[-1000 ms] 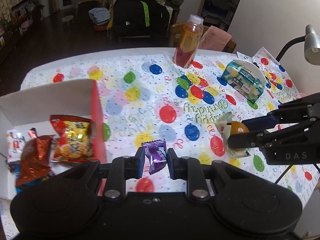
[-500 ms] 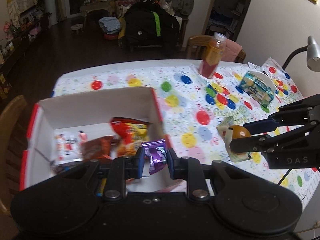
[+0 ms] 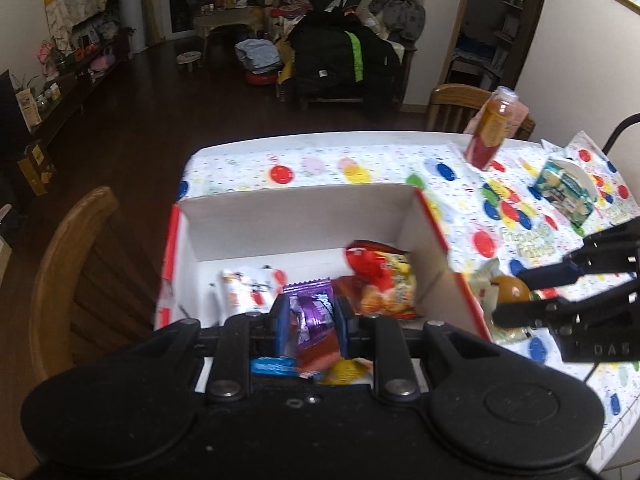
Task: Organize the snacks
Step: 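Carry the purple candy with the left tool while the right tool carries the egg over the box, then open the left tool to drop the candy while the right tool releases the egg in the box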
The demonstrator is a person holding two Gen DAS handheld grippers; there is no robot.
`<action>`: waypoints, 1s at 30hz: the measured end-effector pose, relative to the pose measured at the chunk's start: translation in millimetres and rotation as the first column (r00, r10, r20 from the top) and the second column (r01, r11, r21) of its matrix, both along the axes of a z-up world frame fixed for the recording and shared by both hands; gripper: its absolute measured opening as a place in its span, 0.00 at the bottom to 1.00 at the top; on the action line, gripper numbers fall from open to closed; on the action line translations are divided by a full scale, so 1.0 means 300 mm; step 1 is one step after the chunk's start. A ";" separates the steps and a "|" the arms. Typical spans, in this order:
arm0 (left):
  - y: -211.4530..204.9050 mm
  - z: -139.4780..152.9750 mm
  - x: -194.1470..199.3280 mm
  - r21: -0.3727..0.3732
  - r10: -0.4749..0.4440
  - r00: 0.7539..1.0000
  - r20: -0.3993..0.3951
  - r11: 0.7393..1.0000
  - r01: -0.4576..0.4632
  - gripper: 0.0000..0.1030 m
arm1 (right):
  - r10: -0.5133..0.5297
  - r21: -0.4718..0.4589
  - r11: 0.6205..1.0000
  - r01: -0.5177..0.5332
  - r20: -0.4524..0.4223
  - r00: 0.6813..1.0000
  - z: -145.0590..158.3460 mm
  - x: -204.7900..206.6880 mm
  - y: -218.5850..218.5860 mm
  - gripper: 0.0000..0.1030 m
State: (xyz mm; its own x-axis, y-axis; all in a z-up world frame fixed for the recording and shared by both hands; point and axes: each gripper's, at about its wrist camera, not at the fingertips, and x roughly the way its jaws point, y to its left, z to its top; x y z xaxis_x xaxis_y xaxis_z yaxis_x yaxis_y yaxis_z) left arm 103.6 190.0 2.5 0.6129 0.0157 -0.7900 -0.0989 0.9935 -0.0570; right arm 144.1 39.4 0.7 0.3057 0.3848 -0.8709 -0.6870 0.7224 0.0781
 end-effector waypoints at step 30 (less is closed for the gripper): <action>0.114 -0.315 0.249 -0.029 -0.053 0.991 -0.127 0.998 0.050 0.20 | -0.030 -0.173 0.985 0.021 -0.048 0.998 -0.301 0.084 0.179 0.34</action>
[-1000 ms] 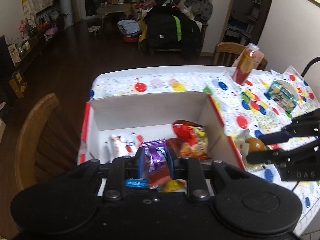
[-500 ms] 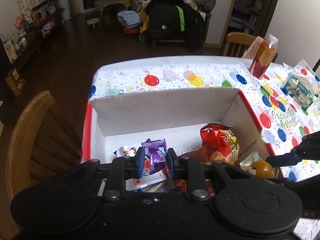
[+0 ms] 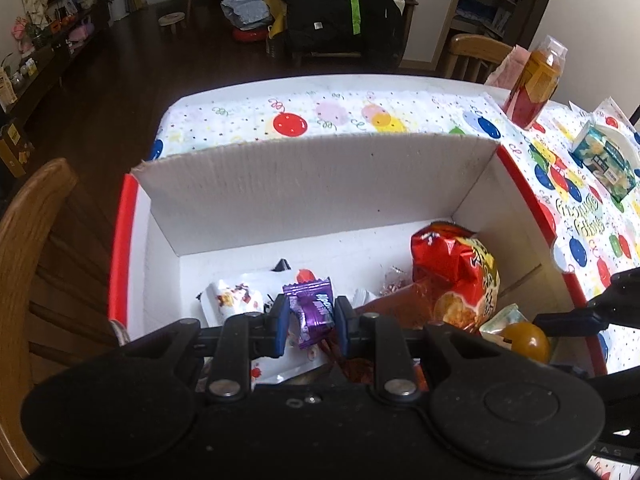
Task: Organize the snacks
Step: 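Open the left tool to drop the candy while the right tool releases the egg in the box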
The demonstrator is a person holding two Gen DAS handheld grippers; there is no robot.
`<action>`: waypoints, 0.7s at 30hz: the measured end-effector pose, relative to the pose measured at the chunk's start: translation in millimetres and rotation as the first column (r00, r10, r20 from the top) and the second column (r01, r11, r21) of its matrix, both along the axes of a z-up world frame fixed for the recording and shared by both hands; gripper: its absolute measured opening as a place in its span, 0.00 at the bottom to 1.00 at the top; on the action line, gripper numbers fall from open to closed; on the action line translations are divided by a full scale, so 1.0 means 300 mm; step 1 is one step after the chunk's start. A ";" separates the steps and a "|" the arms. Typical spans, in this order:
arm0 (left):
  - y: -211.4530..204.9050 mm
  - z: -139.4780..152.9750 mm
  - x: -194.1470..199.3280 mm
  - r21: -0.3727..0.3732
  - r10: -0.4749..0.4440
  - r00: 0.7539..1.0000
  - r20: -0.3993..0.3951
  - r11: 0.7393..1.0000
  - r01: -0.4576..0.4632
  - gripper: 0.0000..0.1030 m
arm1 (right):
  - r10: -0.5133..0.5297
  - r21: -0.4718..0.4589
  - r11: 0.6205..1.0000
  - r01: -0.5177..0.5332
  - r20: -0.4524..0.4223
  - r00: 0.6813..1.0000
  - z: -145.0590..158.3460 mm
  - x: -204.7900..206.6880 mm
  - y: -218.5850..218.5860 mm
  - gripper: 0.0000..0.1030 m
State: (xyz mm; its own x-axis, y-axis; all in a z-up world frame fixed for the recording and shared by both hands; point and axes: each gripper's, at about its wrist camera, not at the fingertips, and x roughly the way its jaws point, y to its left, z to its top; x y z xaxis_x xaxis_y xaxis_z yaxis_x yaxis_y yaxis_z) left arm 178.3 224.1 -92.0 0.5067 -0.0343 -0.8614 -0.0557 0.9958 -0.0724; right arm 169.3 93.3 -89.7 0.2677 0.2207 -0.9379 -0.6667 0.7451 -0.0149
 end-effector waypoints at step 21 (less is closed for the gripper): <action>-0.006 0.024 -0.069 -0.010 0.046 0.999 0.016 0.999 -0.046 0.45 | -0.068 0.176 0.982 0.068 -0.007 0.998 0.067 -0.031 -0.077 0.56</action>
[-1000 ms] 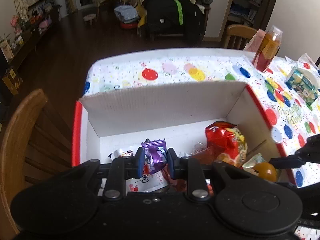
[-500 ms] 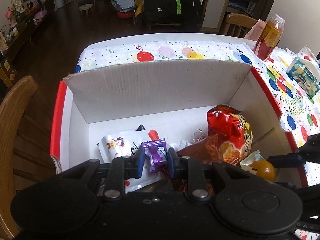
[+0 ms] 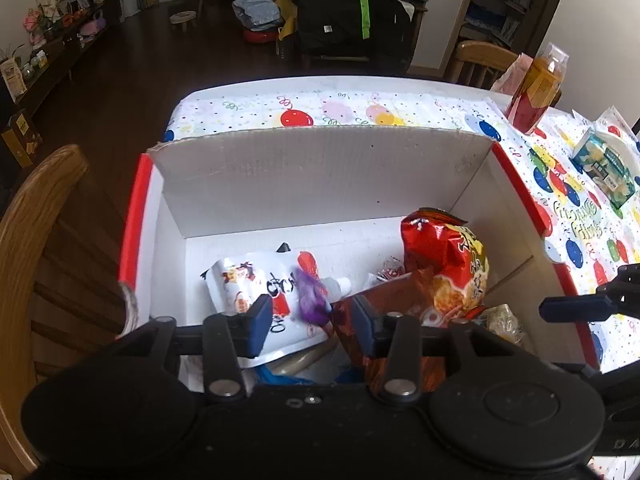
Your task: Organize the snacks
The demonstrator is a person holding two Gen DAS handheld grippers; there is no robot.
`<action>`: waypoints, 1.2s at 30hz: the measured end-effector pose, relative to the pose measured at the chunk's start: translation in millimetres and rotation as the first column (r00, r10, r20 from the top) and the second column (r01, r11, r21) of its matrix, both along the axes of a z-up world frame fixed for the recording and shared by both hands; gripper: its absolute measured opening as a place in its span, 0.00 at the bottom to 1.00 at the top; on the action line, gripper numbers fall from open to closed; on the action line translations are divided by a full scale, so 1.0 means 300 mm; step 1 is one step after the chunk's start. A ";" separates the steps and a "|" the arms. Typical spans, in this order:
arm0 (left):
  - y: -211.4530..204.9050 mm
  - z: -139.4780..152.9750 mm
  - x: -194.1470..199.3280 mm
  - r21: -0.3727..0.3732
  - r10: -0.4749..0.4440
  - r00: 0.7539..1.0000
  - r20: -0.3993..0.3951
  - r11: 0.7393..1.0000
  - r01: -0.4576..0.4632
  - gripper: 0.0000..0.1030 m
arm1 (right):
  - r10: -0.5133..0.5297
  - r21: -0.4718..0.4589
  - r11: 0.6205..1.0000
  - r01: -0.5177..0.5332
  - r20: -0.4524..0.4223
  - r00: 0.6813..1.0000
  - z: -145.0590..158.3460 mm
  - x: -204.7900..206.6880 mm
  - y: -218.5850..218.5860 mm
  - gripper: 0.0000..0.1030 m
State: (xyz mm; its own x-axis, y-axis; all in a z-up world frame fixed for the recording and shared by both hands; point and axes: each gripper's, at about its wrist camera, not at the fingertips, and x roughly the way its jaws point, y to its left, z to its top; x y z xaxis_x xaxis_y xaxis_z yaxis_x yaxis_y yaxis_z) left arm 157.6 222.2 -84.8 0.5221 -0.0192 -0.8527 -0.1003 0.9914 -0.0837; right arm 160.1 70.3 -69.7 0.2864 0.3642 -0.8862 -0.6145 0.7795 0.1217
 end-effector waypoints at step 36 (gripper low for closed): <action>-0.145 0.271 -0.405 0.005 0.087 0.962 0.260 0.996 -0.092 0.99 | -0.196 0.291 0.949 0.119 0.253 0.947 0.206 -0.270 -0.265 0.82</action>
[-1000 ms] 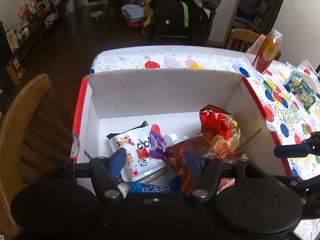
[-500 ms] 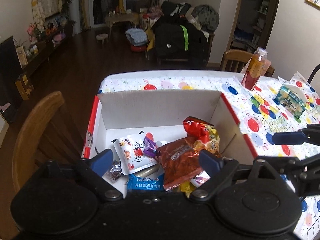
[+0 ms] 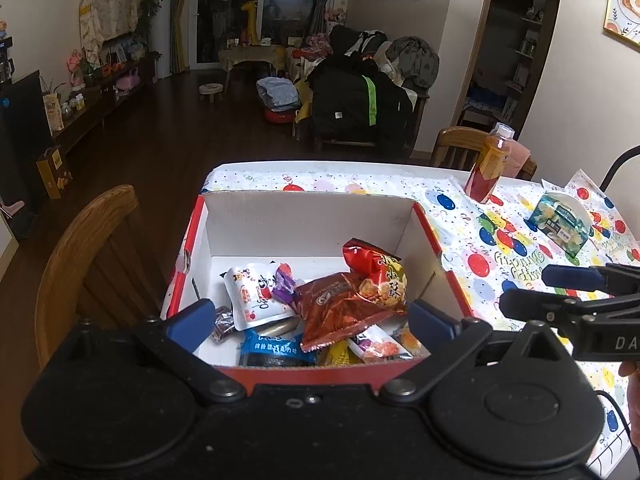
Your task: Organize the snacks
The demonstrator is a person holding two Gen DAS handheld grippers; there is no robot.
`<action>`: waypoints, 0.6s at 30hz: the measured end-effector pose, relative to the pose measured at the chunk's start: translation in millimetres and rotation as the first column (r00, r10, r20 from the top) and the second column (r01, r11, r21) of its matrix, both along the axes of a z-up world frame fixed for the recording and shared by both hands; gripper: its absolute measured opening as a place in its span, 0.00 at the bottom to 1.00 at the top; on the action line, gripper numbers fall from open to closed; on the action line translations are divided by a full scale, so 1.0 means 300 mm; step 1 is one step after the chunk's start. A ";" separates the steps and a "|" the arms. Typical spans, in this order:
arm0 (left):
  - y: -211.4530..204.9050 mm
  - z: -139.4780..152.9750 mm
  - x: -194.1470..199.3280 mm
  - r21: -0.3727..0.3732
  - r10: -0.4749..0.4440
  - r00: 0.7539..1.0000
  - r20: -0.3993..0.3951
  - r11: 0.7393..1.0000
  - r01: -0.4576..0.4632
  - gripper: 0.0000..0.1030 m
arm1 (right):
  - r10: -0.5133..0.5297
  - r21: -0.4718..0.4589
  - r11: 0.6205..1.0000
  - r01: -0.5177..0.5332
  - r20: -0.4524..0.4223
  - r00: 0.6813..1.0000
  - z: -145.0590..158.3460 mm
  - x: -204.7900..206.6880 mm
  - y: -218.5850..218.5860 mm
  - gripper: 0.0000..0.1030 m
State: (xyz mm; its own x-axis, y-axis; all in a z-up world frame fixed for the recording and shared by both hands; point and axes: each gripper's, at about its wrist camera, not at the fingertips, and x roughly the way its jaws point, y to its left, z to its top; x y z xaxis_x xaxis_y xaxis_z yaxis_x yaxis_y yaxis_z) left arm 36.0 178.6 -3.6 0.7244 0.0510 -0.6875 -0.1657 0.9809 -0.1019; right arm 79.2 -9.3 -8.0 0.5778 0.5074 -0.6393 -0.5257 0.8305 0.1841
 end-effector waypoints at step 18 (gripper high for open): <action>-0.069 0.002 -0.128 -0.009 0.050 0.999 0.004 0.999 -0.050 1.00 | -0.031 0.030 0.999 0.029 0.078 0.996 0.014 -0.133 -0.012 0.82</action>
State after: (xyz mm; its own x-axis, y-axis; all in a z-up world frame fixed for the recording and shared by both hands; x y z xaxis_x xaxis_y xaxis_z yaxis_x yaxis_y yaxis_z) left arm -2.4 157.9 -2.9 0.7242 0.0806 -0.6849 -0.2136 0.9705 -0.1117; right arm 39.3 -13.0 -3.8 0.6408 0.5066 -0.5768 -0.5143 0.8411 0.1674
